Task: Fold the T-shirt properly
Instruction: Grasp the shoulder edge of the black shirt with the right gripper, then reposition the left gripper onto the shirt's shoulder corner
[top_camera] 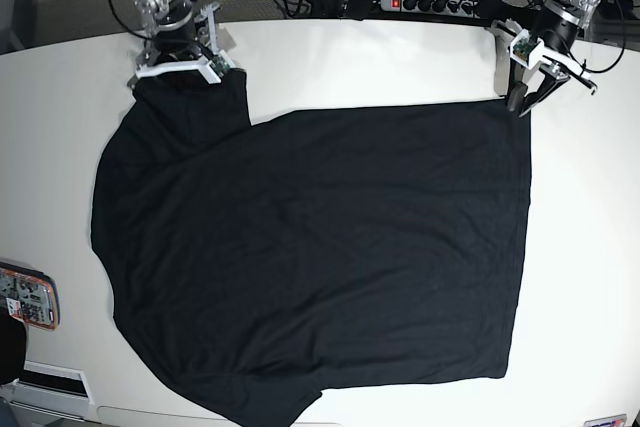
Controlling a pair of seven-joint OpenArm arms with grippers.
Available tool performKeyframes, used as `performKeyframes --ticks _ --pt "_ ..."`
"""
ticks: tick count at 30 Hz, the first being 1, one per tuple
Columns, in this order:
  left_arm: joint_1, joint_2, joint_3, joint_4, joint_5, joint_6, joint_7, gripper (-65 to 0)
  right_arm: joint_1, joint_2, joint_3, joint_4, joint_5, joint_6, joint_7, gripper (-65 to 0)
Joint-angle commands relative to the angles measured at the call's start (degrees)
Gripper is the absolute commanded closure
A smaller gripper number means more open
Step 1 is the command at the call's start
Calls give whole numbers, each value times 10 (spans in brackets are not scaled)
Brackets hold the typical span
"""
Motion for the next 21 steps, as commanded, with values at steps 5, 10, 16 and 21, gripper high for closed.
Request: performKeyframes --ticks 5,10,16,21 --pt "3 -6 -4 12 -12 7 -14 -108 -28 17 1 7 0 -3 -3 -55" --pt "-1 -5 -4 12 -12 7 -14 -108 -28 17 1 11 0 -3 -3 0" --pt "0 -5 -4 11 -11 7 -8 -108 -28 16 1 14 0 -3 -3 0" --pt "18 -7 -4 12 -6 6 7 -108 -28 15 1 15 0 -3 -3 0"
